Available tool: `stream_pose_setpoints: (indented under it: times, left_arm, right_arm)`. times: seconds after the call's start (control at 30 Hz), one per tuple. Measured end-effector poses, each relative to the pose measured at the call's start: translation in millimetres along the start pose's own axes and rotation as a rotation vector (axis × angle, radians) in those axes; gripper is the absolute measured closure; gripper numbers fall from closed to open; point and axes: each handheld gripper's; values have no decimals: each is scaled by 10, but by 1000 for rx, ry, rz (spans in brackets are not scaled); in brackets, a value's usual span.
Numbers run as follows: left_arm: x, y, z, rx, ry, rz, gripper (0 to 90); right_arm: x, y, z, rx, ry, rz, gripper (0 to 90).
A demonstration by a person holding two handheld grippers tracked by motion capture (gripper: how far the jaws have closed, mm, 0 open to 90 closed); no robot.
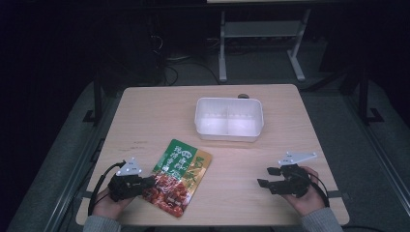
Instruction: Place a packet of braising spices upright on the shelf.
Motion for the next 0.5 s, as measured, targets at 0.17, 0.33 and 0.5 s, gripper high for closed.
stream_pose_setpoints:
  times: [0.17,0.33,0.5]
  left_arm:
    - [14,-28,1,-19,-3,3,877]
    - [30,-57,-9,-33,-12,4,899]
    - [33,-79,-9,-42,-14,7,900]
  right_arm:
    - [-19,-94,-282,11,16,-38,384]
    - [-42,-252,-586,-7,46,-62,381]
    - [-66,-433,-878,-42,68,-90,381]
Point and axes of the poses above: each handheld gripper's, and its own axes: y roughly backward along the jaws, z roughly out of its underside, x roughly to its right, and after that the axes turned 14 degrees about y, right-handed
